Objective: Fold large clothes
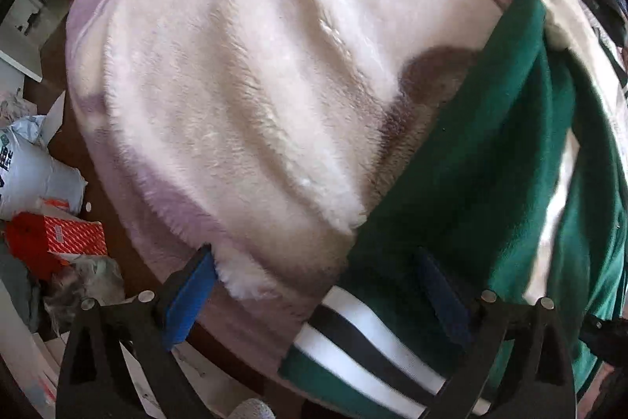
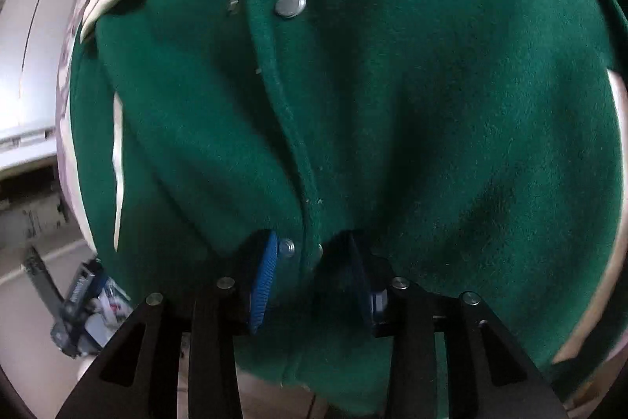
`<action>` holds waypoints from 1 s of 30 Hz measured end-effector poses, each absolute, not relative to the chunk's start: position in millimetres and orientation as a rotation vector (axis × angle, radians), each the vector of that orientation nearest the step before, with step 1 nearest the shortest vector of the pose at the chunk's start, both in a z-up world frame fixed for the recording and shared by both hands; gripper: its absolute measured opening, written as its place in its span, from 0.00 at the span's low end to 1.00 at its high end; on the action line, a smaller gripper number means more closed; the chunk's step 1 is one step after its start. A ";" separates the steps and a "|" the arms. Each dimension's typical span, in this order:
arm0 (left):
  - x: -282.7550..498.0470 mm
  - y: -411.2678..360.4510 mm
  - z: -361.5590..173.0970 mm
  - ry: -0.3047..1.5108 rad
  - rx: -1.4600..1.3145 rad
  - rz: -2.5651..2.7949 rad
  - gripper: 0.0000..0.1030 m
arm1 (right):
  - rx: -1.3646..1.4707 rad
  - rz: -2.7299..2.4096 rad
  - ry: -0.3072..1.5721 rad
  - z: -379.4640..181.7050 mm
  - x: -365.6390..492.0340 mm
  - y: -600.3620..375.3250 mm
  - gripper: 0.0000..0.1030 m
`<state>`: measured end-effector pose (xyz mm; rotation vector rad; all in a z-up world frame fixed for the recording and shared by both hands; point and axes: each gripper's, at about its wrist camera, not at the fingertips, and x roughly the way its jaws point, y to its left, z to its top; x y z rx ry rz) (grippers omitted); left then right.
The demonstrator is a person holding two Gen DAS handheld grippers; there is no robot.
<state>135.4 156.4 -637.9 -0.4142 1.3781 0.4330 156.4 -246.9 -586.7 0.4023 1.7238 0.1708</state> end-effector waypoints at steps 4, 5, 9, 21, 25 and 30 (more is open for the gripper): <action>138.2 152.6 -607.6 1.294 -0.354 0.432 0.99 | 0.466 0.231 1.656 -549.2 156.0 -269.8 0.39; 138.7 150.2 -599.3 1.272 -0.344 0.430 0.99 | 0.479 0.240 1.631 -538.5 154.5 -280.3 0.39; 129.7 127.7 -556.2 1.192 -0.271 0.397 0.99 | 0.559 0.231 1.534 -489.0 143.5 -341.3 0.39; 114.0 -106.8 -519.1 1.342 0.031 0.040 0.99 | 0.735 0.069 1.429 -454.7 163.1 -571.1 0.59; 102.7 -223.0 -548.3 1.468 0.024 -0.129 0.99 | 0.686 0.104 1.480 -466.4 180.3 -627.4 0.23; 91.8 -324.8 -593.1 1.591 0.093 -0.216 0.96 | 0.746 0.196 1.552 -492.8 220.4 -668.9 0.23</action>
